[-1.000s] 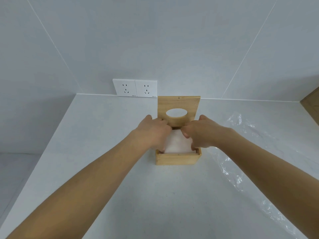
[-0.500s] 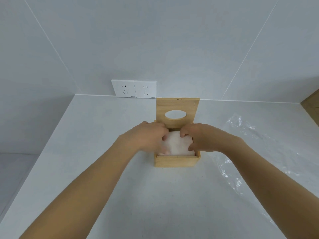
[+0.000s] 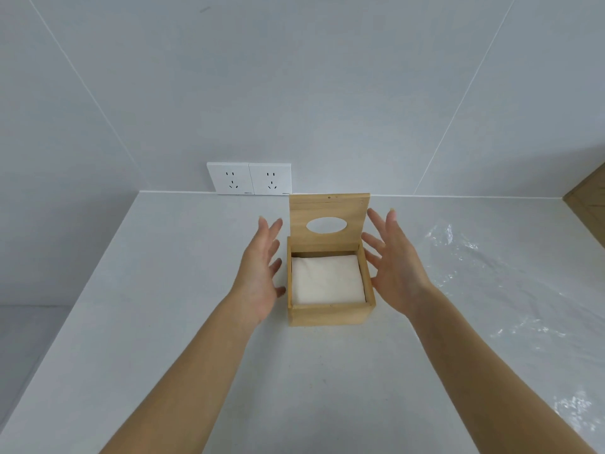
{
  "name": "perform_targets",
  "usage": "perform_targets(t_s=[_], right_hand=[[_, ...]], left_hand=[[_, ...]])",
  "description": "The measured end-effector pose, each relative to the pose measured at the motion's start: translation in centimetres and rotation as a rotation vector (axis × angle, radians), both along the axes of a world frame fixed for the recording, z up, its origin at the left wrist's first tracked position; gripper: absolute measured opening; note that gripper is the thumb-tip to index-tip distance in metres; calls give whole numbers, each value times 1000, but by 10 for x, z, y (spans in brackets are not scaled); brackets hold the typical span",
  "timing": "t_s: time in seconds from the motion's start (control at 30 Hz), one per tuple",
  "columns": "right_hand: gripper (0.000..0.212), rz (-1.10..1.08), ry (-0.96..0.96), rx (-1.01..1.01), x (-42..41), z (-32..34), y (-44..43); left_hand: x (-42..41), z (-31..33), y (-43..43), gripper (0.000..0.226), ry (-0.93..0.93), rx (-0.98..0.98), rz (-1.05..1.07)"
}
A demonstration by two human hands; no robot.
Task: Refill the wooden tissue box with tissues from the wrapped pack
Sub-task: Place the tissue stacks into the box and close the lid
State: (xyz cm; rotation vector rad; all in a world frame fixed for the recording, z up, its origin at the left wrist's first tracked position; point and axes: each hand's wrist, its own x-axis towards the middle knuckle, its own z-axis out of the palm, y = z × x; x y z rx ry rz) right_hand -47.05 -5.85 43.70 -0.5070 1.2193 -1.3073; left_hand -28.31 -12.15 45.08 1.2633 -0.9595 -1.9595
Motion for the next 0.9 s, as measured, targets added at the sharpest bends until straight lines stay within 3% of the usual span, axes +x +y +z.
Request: perform_targets(t_s=[0.23,0.4,0.6,0.67,0.77,0.83,0.9], right_hand=[[77,40,-19,-60,2,-1,0],[66,-27,-6,-56,2,-5,3],[52,-41,48,-30,3,-8,8],[60,-34,48,-39,3,-13,9],[91,19,102,8,3,-21,13],[100,84,107,31,5,-23,15],[87,162,93,-8,7,-24,18]], left_hand=[[-6,2,4,50,90,16,-25],[-5,-3,0,55,73,25,14],[-6,-10,5,38,2,-11,-7],[-5,-15,6,61,-6,-42,-52],[-1,-23,8,110,-36,-90,-160],[1,-29,9,118,-25,-103,-221],[3,-35,10,112,-3,-118,-286]])
